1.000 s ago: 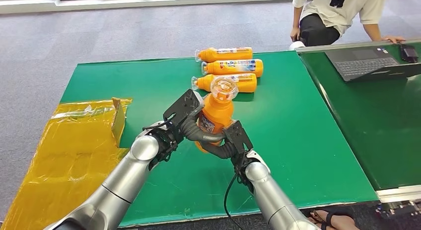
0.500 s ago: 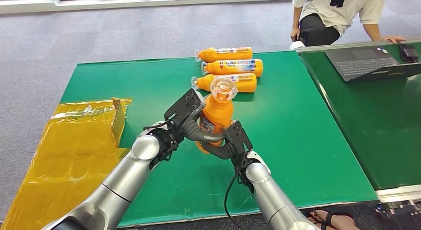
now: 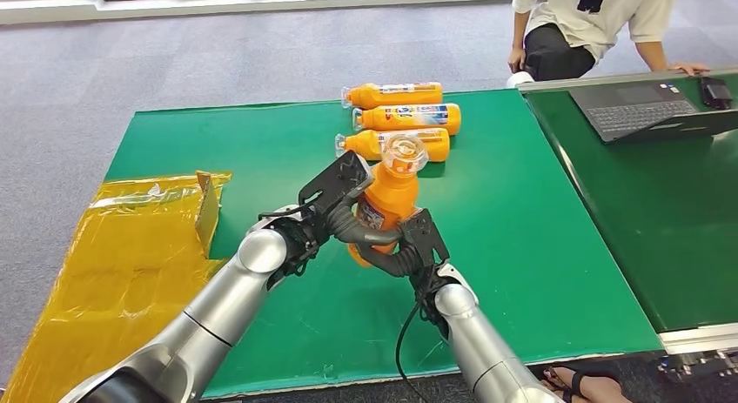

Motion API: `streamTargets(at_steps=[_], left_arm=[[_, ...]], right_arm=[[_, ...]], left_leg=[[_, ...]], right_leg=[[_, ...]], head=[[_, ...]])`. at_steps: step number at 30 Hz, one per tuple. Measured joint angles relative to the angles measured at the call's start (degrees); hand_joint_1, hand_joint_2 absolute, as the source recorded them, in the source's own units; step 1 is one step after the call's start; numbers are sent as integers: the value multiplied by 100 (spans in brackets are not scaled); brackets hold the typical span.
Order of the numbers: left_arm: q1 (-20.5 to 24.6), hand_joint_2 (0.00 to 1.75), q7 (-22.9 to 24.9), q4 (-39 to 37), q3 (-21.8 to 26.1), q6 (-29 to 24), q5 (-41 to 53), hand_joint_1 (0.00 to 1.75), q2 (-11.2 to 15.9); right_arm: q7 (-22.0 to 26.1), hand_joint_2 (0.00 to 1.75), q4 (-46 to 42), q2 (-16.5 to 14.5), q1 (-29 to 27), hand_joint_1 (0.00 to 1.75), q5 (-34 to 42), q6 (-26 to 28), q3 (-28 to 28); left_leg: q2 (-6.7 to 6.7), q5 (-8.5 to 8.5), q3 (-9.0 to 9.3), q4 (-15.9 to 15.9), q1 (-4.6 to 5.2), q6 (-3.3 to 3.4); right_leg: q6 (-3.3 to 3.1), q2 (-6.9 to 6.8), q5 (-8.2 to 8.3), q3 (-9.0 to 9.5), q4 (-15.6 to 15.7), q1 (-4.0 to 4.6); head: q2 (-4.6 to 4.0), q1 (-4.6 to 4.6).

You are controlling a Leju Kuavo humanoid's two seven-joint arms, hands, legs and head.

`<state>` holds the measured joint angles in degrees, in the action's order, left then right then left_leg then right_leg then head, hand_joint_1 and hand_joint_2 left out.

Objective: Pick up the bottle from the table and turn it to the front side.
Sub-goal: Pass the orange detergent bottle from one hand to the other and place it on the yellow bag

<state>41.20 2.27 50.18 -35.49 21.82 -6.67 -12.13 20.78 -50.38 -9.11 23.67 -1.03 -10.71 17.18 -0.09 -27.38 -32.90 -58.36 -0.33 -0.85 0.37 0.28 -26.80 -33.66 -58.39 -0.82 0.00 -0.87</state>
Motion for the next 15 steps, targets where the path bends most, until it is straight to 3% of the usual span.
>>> streamTargets(at_steps=[15], left_arm=[[220, 175, -107, -242, -117, -225, -140, 175, -103]], right_arm=[[59, 175, 15, -11, 60, 175, 34, -12, -2]], left_leg=[[-2, 0, 0, 1, 0, 0]], right_leg=[[0, 1, 1, -1, 0, 2]], head=[[0, 0]])
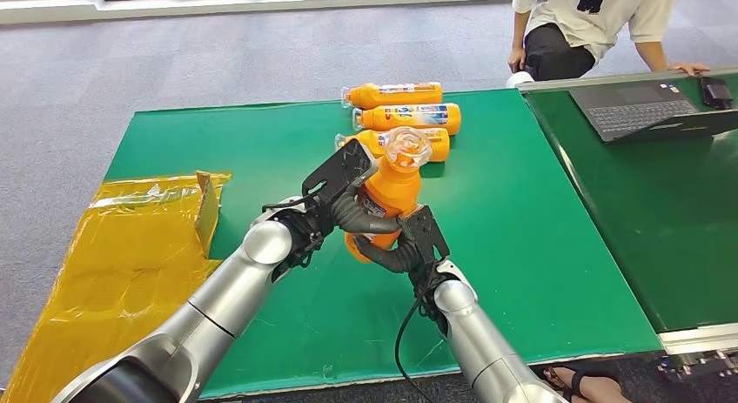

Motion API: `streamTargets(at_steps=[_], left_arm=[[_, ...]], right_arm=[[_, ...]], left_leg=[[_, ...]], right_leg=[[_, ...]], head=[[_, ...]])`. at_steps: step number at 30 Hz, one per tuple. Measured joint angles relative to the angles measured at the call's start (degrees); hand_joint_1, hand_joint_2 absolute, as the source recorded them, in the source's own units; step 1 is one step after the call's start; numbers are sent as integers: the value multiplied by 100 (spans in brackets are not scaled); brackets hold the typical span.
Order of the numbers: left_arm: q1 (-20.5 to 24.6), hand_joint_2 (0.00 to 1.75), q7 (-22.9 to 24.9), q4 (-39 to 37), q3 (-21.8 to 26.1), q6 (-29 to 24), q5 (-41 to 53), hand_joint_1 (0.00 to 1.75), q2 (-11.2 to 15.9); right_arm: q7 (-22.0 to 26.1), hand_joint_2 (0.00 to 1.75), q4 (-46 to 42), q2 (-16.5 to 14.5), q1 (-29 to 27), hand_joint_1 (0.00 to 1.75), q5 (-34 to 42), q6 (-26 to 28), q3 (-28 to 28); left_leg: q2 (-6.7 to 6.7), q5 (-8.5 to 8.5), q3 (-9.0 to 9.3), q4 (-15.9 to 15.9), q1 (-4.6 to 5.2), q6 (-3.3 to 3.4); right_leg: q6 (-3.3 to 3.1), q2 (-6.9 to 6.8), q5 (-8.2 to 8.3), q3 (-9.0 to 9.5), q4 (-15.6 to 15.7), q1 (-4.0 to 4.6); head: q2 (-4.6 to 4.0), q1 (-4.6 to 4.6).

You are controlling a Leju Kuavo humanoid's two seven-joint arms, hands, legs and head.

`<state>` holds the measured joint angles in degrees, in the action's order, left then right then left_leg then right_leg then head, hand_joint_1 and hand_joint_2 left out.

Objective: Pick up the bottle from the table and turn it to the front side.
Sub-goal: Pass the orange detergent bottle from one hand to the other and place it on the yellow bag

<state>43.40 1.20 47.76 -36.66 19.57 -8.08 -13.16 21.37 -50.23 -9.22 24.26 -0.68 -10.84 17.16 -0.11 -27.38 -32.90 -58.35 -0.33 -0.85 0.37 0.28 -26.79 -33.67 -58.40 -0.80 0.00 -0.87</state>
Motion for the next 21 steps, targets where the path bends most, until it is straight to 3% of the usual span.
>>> streamTargets(at_steps=[5, 6, 9, 10, 13, 17, 21], left_arm=[[0, 175, -37, 4, -19, -64, 14, 175, 0], [0, 175, -38, 5, -19, -77, 15, 175, 0], [-1, 175, -50, 9, -19, -166, 23, 175, 0], [-3, 175, -57, 9, -19, -220, 34, 175, 1], [-15, 175, -106, 7, -18, -462, 93, 175, 21], [-25, 175, -245, 6, 3, -645, 147, 175, 116], [-32, 175, -309, 8, 15, -646, 178, 175, 150]], right_arm=[[12, 175, 0, 0, 22, 175, -13, -3, 0], [12, 175, 0, 0, 28, 138, -14, -2, 0], [-2, 175, 0, 0, 52, 7, -31, 28, 0], [-26, 131, -1, 0, 59, 0, -64, 63, -1], [-214, 0, -74, 3, 50, 0, -338, 250, 2], [-663, 0, -478, 11, -114, 0, -836, 434, 13], [-799, 0, -748, 17, -265, 0, -940, 445, 15]], left_leg=[[0, 0, 0, 0, 0, 0], [1, 0, 0, -1, 0, 0], [1, 0, 0, -1, 0, 0], [1, 0, 0, 0, 0, 0], [0, 0, 0, 0, 0, 0], [0, 0, -1, 0, 0, 0], [2, 0, -4, 1, 0, 0]], right_leg=[[0, 0, 0, 1, 0, -1], [0, 0, 0, 1, 0, -1], [0, 0, 0, 1, 0, -1], [0, 0, 0, 1, 0, -1], [0, 0, 0, 1, 0, 0], [0, 0, 0, 0, 0, 1], [0, -1, -1, 0, 0, 1]], head=[[0, 0], [0, 0], [0, -1], [0, -1], [0, -2], [0, -2], [0, -2]])
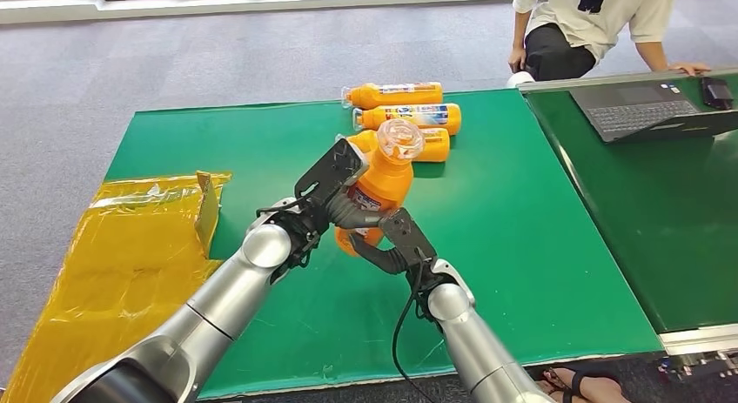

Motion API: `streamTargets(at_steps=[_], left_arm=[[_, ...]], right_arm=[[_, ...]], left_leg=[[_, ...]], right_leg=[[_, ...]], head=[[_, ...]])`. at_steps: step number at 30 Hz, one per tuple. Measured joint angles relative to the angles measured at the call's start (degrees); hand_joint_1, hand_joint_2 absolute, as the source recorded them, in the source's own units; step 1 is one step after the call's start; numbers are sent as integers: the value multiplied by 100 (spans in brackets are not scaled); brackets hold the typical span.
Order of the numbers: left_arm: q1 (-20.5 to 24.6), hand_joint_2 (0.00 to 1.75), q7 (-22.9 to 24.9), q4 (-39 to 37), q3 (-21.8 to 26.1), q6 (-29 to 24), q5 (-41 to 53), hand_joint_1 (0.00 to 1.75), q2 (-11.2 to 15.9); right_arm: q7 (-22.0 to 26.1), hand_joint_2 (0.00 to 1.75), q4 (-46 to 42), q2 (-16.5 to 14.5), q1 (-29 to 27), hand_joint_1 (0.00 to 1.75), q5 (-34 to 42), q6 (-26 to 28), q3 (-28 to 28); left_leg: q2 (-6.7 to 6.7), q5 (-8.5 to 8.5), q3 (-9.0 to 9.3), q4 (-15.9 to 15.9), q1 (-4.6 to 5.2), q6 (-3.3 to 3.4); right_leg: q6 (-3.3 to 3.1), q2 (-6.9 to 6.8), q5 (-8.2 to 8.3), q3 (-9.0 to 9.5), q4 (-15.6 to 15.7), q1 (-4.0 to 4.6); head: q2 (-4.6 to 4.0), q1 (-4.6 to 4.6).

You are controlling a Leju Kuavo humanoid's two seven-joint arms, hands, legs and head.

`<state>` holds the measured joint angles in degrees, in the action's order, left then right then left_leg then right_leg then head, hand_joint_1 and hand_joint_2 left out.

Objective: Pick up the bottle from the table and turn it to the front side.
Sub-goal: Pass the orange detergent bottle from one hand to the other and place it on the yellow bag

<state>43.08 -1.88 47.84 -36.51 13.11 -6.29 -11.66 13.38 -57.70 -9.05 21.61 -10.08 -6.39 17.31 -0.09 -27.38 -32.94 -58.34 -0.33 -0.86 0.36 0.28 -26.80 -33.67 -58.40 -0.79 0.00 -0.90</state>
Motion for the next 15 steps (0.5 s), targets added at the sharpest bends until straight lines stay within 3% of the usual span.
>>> streamTargets(at_steps=[8, 12, 15], left_arm=[[3, 175, -4, 4, 1, -2, 9, 175, -2], [-6, 175, -2, 5, 22, -173, 50, 175, 5], [-30, 175, -47, 55, 144, -368, 171, 175, 80]], right_arm=[[-15, 0, -151, 20, -114, 0, -19, 8, 11], [-85, 175, -190, 37, -163, 0, -154, 102, 26], [-240, 175, -521, 165, -445, 0, -342, 174, 31]], left_leg=[[1, 0, 0, -1, 0, 0], [2, 0, 0, -1, 0, 0], [9, 0, -1, 0, 0, 0]], right_leg=[[0, 0, 1, 2, 0, -2], [0, 0, 0, 1, 0, -1], [0, -8, -1, 4, 0, 0]], head=[[0, 0], [0, 0], [0, -1]])
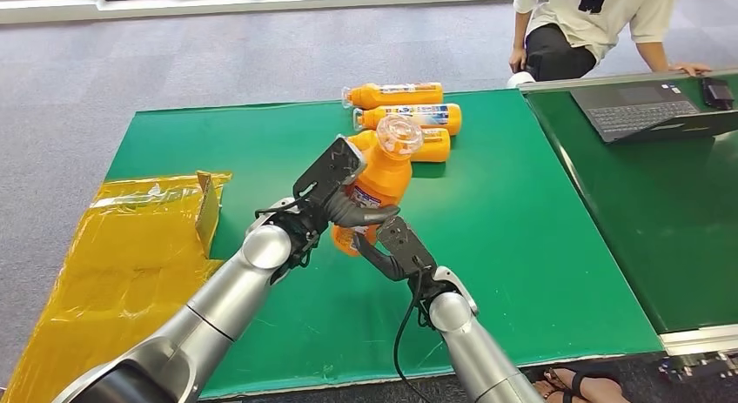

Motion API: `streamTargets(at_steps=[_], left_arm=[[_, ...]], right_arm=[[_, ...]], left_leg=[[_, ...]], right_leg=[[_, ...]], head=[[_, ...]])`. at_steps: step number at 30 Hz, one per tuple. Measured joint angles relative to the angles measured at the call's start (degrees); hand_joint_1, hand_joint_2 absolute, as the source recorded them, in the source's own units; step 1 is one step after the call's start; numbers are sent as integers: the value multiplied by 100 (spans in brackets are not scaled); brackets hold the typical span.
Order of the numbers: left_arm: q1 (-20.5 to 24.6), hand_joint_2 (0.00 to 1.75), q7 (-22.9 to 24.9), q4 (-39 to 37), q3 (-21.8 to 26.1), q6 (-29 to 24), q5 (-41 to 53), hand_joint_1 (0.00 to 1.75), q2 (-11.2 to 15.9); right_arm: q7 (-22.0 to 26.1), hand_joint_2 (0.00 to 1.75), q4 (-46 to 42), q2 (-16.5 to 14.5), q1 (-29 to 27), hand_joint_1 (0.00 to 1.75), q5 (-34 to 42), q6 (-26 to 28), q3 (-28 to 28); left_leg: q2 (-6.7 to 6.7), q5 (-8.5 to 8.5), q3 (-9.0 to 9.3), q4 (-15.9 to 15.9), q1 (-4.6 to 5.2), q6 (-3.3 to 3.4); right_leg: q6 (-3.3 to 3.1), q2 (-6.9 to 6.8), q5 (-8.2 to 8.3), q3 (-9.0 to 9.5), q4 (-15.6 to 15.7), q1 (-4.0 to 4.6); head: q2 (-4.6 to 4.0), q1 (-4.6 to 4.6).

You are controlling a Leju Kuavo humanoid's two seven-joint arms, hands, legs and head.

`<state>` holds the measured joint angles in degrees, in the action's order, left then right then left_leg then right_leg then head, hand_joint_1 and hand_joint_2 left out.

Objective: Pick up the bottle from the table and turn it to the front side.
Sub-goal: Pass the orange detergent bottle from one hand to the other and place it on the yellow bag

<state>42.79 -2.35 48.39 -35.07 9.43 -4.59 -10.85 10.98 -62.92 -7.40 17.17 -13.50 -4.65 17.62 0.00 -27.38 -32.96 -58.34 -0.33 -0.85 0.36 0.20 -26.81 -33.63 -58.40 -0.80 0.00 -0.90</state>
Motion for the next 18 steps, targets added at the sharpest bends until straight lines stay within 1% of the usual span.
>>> streamTargets(at_steps=[4, 8, 11, 14, 18], left_arm=[[-84, 175, -126, 107, 367, -228, 387, 175, 222], [-299, 175, -141, 266, 624, -518, 1028, 175, 361], [-406, 175, -103, 394, 757, -920, 1847, 175, 479], [-438, 175, -60, 469, 855, -1225, 2583, 175, 609], [-439, 175, -86, 456, 989, -1429, 3112, 175, 783]], right_arm=[[-114, 175, -989, 389, -684, 0, -208, -115, -1], [-163, 175, -1757, 615, -1081, 0, -360, -329, -3], [-129, 175, -2088, 707, -1220, 0, -408, -407, 8], [-86, 175, -2239, 777, -1229, 0, -406, -443, 45], [-10, 175, -2290, 872, -1197, 0, -297, -442, 94]], left_leg=[[5, -2, -5, 2, 0, 0], [4, -2, -8, 3, 0, 0], [4, 0, -9, 3, 0, -1], [4, 5, -8, 3, 0, 0], [5, 10, -8, 3, 0, 1]], right_leg=[[0, -4, -2, -3, 0, -1], [-1, -4, -3, -5, 0, 0], [-1, -3, -2, -6, 0, 1], [-1, -3, 0, -3, 0, 1], [-1, -6, 1, -1, -1, 1]], head=[[0, 1], [0, 1], [0, 1], [0, 1], [0, 1]])
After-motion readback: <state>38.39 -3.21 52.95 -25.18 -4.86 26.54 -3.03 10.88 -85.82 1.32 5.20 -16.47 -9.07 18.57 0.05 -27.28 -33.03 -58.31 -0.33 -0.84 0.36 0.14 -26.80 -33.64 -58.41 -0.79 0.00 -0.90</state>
